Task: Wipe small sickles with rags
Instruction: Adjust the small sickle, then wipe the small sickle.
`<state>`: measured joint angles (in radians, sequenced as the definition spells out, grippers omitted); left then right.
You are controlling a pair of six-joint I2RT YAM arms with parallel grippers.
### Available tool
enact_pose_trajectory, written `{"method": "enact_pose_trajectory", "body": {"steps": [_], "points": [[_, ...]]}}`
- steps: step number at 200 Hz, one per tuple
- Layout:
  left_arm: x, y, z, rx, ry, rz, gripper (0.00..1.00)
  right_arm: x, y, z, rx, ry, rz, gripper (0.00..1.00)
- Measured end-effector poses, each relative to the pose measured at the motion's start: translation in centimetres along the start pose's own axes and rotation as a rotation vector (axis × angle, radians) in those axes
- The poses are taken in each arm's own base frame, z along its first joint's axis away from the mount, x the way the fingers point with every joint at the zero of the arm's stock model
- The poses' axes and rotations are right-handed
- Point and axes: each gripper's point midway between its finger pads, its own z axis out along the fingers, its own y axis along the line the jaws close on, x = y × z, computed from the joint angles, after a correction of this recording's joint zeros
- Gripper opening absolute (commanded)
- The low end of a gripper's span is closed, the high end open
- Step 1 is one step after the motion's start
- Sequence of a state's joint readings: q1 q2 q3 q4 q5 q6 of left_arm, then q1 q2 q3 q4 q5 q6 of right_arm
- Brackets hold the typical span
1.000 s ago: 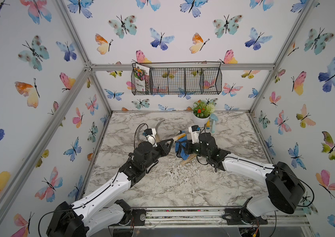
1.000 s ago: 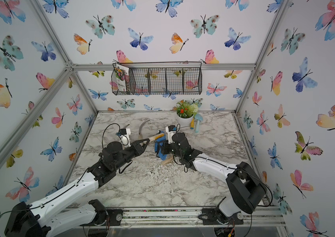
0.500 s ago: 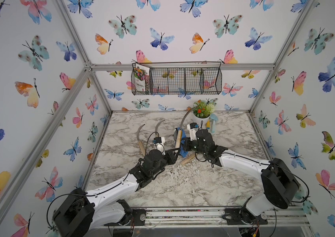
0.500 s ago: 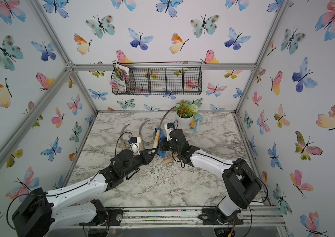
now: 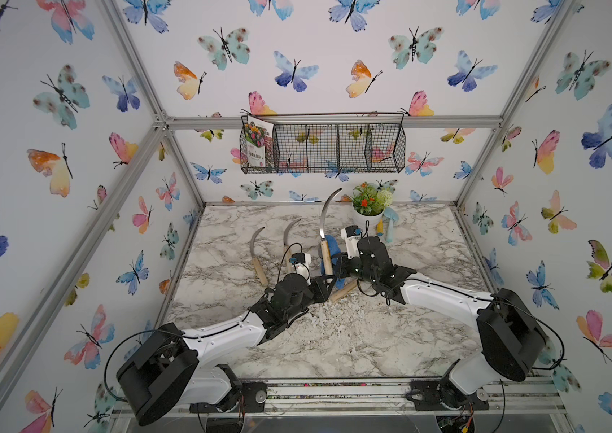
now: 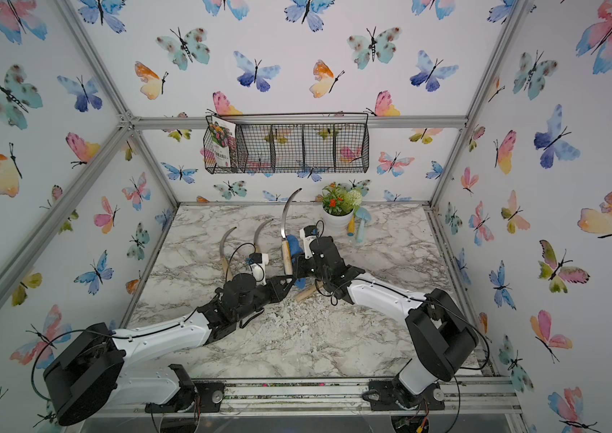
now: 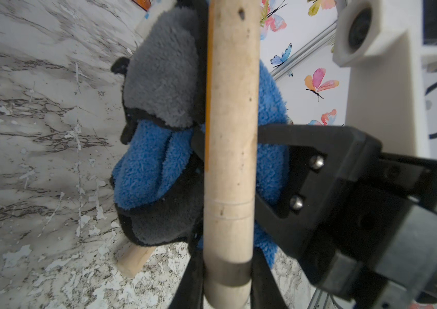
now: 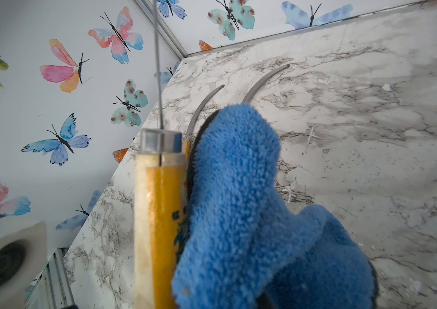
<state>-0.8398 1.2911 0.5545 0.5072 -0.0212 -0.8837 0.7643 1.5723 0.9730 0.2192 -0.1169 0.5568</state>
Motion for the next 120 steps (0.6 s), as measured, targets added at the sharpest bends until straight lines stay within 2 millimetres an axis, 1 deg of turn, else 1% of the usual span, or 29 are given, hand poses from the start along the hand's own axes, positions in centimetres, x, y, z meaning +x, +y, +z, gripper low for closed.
{"method": "enact_pose_trajectory", "body": {"steps": [12,26,39,44,46,48,52,54,61,64,66,67,68,70,74,77,89,103,120], "points": [[-0.3,0.1,-0.1,-0.013,-0.007,0.007,0.0,0.0,-0.2,-0.2,0.003,-0.008,0.001,0.02],[-0.6,0.0,-0.4,-0.024,-0.013,0.016,0.0,0.1,-0.9,-0.8,0.007,-0.019,0.008,0.02],[-1.5,-0.1,-1.1,-0.036,-0.031,0.022,0.0,0.3,-1.3,-1.3,0.003,-0.025,0.013,0.02],[-2.3,-0.3,-1.6,-0.039,-0.049,0.026,0.0,0.3,-1.4,-1.5,0.001,-0.028,0.013,0.02],[-2.3,-0.3,-1.6,-0.039,-0.049,0.026,0.0,0.3,-1.4,-1.6,-0.003,-0.029,0.014,0.02],[-2.8,-0.4,-1.9,-0.041,-0.062,0.027,0.0,0.4,-1.4,-1.6,-0.005,-0.028,0.014,0.02],[-3.1,-0.5,-2.1,-0.042,-0.068,0.029,0.0,0.5,-1.4,-1.7,-0.01,-0.027,0.014,0.02],[-3.7,-0.7,-2.4,-0.04,-0.081,0.031,0.0,0.5,-1.4,-1.8,-0.013,-0.027,0.014,0.02],[-4.5,-0.9,-2.7,-0.04,-0.1,0.033,0.0,0.6,-1.3,-1.9,-0.022,-0.024,0.015,0.02],[-5.2,-1.2,-3.0,-0.036,-0.118,0.035,0.0,0.6,-1.4,-1.9,-0.023,-0.022,0.015,0.02],[-5.2,-1.2,-3.0,-0.036,-0.118,0.035,0.0,0.6,-1.3,-1.9,-0.027,-0.022,0.015,0.02],[-5.7,-1.5,-3.3,-0.031,-0.131,0.035,0.0,0.6,-1.3,-1.9,-0.03,-0.021,0.015,0.02],[-5.7,-1.5,-3.3,-0.031,-0.131,0.035,0.0,0.7,-1.2,-1.9,-0.031,-0.02,0.015,0.02],[-6.4,-1.8,-3.6,-0.025,-0.149,0.036,0.0,0.7,-1.2,-1.9,-0.036,-0.019,0.014,0.02],[-6.7,-2.0,-3.7,-0.023,-0.156,0.037,0.0,0.8,-0.9,-1.9,-0.048,-0.016,0.013,0.02],[-7.5,-2.3,-4.0,-0.016,-0.176,0.038,0.0,0.8,-0.8,-1.9,-0.055,-0.015,0.012,0.02],[-9.4,-3.2,-4.8,0.002,-0.222,0.042,0.0,1.3,0.1,-1.9,-0.086,-0.001,0.005,0.02],[-10.8,-3.7,-5.2,0.012,-0.254,0.052,0.0,2.1,1.5,-1.9,-0.127,0.02,-0.01,0.02],[-11.4,-3.8,-5.1,0.007,-0.265,0.064,0.0,2.9,3.7,-2.3,-0.187,0.038,-0.032,0.02]]}}
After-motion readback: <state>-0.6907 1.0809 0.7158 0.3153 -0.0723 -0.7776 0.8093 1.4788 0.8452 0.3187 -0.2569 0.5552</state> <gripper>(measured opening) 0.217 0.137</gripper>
